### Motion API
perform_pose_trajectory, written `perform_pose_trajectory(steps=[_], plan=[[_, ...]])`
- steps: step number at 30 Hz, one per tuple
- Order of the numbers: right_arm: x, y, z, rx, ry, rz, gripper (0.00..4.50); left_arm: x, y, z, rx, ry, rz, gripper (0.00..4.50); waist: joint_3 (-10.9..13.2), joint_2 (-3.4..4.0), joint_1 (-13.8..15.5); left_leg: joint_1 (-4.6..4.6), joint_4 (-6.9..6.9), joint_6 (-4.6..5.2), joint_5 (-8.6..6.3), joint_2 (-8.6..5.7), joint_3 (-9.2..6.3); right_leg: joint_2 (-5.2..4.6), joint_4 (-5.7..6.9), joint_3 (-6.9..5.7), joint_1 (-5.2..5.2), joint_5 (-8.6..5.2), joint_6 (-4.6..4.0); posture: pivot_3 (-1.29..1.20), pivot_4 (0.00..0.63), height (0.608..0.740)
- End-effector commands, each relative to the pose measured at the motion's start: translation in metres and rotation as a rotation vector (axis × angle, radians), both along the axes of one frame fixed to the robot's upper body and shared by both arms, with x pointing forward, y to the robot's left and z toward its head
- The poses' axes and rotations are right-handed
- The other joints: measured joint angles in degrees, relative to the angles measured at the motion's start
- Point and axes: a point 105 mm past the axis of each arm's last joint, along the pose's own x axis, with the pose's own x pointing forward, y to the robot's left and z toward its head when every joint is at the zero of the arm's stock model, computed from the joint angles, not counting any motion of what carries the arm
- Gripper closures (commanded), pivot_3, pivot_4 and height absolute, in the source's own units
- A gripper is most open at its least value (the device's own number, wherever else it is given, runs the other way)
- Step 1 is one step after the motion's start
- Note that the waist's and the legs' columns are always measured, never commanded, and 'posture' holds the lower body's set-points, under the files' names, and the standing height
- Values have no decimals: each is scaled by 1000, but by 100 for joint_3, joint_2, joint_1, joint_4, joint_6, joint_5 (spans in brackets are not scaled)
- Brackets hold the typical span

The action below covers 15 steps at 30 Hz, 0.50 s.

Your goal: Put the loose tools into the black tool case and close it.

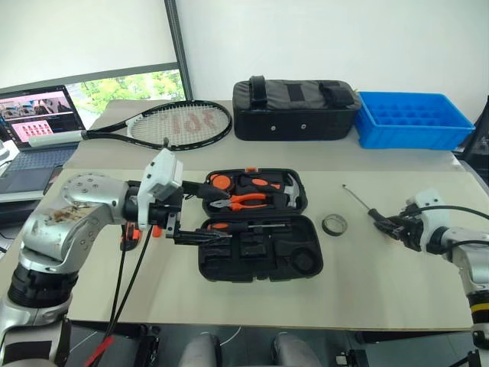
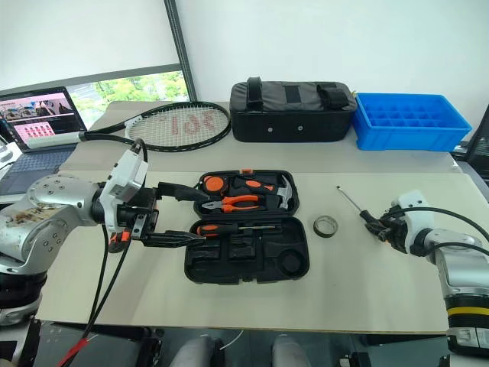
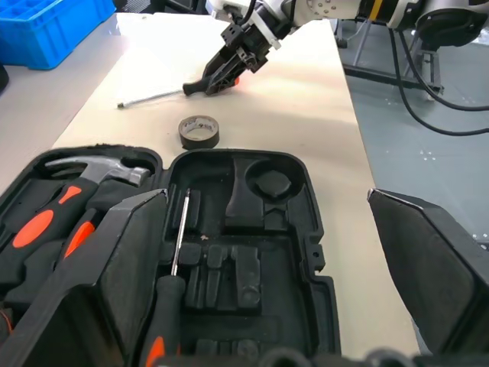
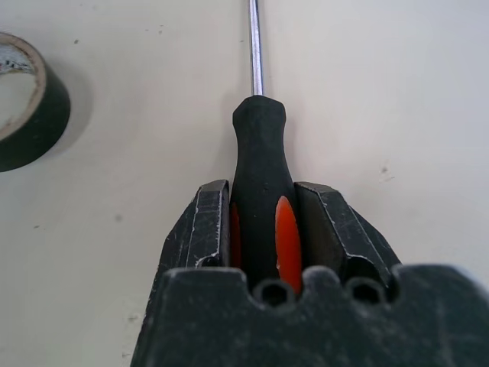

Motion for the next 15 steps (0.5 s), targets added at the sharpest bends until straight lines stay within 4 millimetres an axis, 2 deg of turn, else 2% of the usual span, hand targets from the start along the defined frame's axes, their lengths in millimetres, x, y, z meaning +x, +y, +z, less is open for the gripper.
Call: perform_pose_trajectory(steps=[1, 2, 4, 6, 12, 15], plan=[[12, 52, 58, -23, -263, 317, 3507, -6, 11, 10, 2, -39, 60, 0, 10, 6, -60, 1, 0, 0, 0, 0, -1, 1, 0, 3, -1, 0, 1, 0, 150, 708], [11, 60, 62, -15, -277, 364, 3507, -8, 13, 10, 4, -36, 69, 0, 16, 10, -108, 1, -1, 0, 0, 1, -1, 2, 1, 2, -1, -1, 1, 0, 150, 708], [0, 99, 70, 18, -288, 588, 3507, -17, 26, 6, 15, 1, 114, 0, 21, 12, -137, 0, -3, 0, 0, 6, -11, 8, 3, -2, 0, -1, 2, 0, 150, 708], [-9, 122, 71, 13, -285, 728, 3507, -25, 35, 2, 39, 19, 153, 0, 18, 19, -144, 7, -9, 0, 0, 12, -12, 14, 3, 0, 1, 0, -2, 0, 150, 708], [-21, 169, 70, 64, -235, 992, 3507, -36, 50, -3, 28, 28, 261, 0, 25, 15, -58, 8, -2, -1, 1, 6, -17, -1, 3, -12, 8, 1, -14, 0, 150, 708], [-26, 190, 55, 18, -199, 1141, 3507, -47, 53, -10, 32, 51, 297, 0, 25, 15, -63, 12, -1, -1, 1, 6, -17, -2, 4, -13, 11, 2, -15, 0, 150, 708]])
